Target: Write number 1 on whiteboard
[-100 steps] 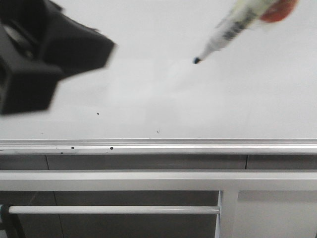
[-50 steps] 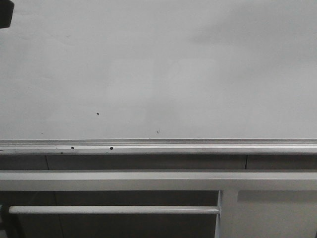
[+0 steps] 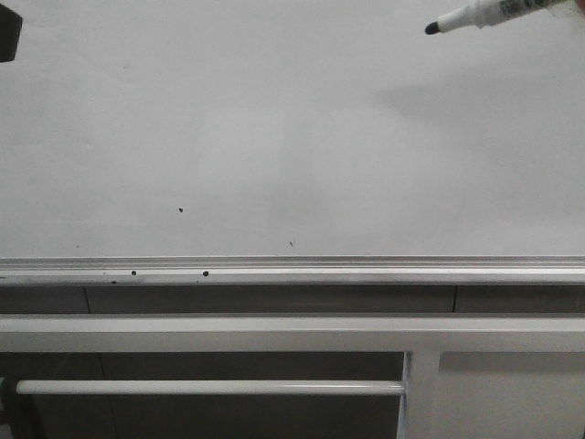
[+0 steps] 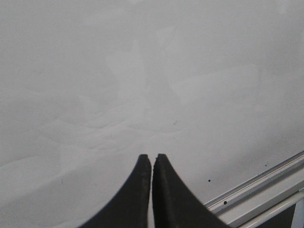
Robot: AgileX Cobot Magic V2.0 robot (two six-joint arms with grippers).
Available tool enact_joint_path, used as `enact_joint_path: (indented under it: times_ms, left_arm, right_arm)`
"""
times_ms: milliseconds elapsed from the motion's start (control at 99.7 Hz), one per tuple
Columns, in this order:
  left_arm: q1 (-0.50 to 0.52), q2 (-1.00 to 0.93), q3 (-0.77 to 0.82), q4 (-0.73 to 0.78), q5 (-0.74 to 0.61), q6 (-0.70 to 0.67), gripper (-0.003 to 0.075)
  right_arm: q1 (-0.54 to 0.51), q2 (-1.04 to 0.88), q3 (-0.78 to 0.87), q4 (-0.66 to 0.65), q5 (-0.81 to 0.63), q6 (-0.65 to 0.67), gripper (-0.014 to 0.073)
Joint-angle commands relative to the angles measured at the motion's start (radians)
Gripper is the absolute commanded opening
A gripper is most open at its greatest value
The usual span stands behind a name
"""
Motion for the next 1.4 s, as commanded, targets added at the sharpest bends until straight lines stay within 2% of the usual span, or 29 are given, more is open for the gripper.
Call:
enact_joint_path:
  times_ms: [0, 211, 381, 692, 963, 1394]
  left_arm:
    - [-0.006, -0.010, -0.023, 0.050, -0.032, -0.001, -0.0020]
    - [-0.006, -0.010, -0.023, 0.050, -0.032, -0.001, -0.0020]
    - [-0.006, -0.010, -0.023, 0.050, -0.032, -0.001, -0.0020]
    - [-0.006, -0.010, -0.023, 0.048, -0.032, -0.001, -0.0020]
    - [-0.006, -0.010, -0.023, 0.048, -0.032, -0.001, -0.0020]
    - [-0.006, -0.010, -0.023, 0.048, -0.032, -0.001, -0.0020]
  right_arm:
    - [-0.007, 0.003, -0.025, 0.008, -0.048, 0.003, -0.0064]
    - [-0.007, 0.003, -0.023, 0.008, -0.040, 0.003, -0.0064]
    - [-0.007, 0.017, -0.023, 0.008, -0.117, 0.003, -0.0064]
    - [-0.007, 0.155, -0.023, 0.036, -0.259, 0.003, -0.0064]
    - [-0.007, 0.191, -0.023, 0.036, -0.320, 0.001, -0.0063]
    - [-0.076, 0.202, -0.023, 0.036, -0.317, 0.001, -0.0063]
